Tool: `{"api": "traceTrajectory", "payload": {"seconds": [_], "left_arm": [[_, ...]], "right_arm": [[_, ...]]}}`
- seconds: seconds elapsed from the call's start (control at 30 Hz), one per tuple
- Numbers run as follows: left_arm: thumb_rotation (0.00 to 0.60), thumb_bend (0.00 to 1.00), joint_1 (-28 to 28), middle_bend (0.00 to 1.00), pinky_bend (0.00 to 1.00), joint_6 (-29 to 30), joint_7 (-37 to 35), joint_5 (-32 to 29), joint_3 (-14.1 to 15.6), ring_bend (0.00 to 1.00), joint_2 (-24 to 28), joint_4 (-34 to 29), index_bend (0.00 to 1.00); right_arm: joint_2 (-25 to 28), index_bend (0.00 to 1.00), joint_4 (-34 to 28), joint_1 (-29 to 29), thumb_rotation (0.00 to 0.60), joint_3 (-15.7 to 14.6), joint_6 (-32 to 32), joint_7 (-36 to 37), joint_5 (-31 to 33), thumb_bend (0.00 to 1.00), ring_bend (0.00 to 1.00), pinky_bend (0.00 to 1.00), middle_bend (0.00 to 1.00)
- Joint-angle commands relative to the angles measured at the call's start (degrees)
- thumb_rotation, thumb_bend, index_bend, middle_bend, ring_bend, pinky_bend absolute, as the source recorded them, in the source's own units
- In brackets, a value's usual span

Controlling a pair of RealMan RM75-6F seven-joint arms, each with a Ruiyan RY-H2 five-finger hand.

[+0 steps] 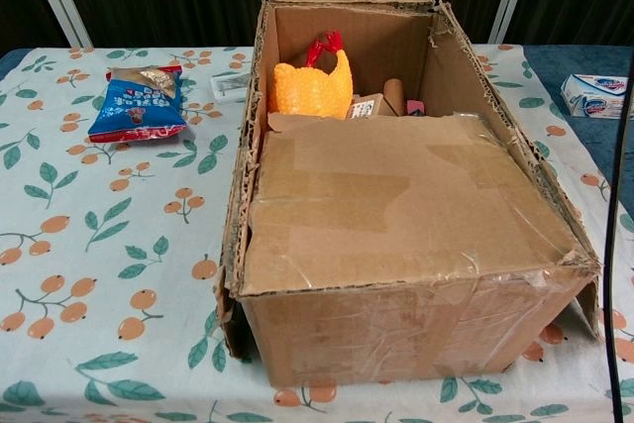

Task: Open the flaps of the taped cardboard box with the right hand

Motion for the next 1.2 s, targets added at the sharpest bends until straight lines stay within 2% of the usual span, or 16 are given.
{"api": "traceTrajectory", "payload": {"seconds": [0.03,0.1,0.2,0.27,0.43,0.57,0.9,1.2], "left_arm": [[0.6,0.0,-0.1,0.16,0.27,0.1,0.39,0.24,-0.08,0.16,-0.04,-0.39,0.16],[0.6,0.0,-0.17,0.16,0.27,0.19,0.53,0.46,-0.11,0.16,-0.04,-0.71,0.16],[0.6,0.0,-0.34,0.16,0.27,0.58,1.0,0.99,-0.25,0.16,-0.11,-1.06,0.16],[0.6,0.0,-0.4,0.16,0.27,0.76,1.25,1.26,-0.27,0.16,-0.08,-1.28,0.16],[0.6,0.0,-0.49,0.16,0.27,0.79,1.98,1.72,-0.11,0.16,0.15,-2.18,0.16],[0.6,0.0,-0.4,0.16,0.27,1.01,2.26,1.91,-0.03,0.16,0.33,-2.89,0.16],[0.6,0.0,0.28,0.16,0.27,1.9,2.3,2.42,0.45,0.16,0.77,-3.3,0.16],[0.6,0.0,0.8,0.16,0.27,2.53,1.67,2.42,0.54,0.16,0.94,-2.92,0.16]], "right_arm": [[8.9,0.0,-10.86,-6.76,0.6,-4.74,1.71,5.57,-9.01,0.39,0.0,0.0,0.04],[11.22,0.01,-13.48,-9.0,0.6,-7.23,1.78,6.97,-11.15,0.5,0.0,0.0,0.11],[15.19,0.1,-17.77,-12.06,0.6,-12.1,-1.49,8.59,-10.73,0.7,0.0,0.0,0.2],[17.27,0.14,-19.88,-12.86,0.6,-14.28,-4.64,9.55,-9.01,0.77,0.0,0.0,0.23],[21.36,0.17,-22.95,-12.2,0.6,-17.56,-13.71,12.57,-5.52,0.84,0.0,0.0,0.25],[23.56,0.17,-25.01,-10.65,0.6,-18.55,-19.31,14.08,-4.1,0.89,0.0,0.0,0.25],[22.59,0.17,-26.81,-9.71,0.6,-19.6,-19.83,12.05,-2.78,0.92,0.0,0.0,0.25],[20.83,0.13,-26.78,-6.58,0.6,-20.88,-20.94,6.89,3.82,0.92,0.0,0.0,0.25]]}}
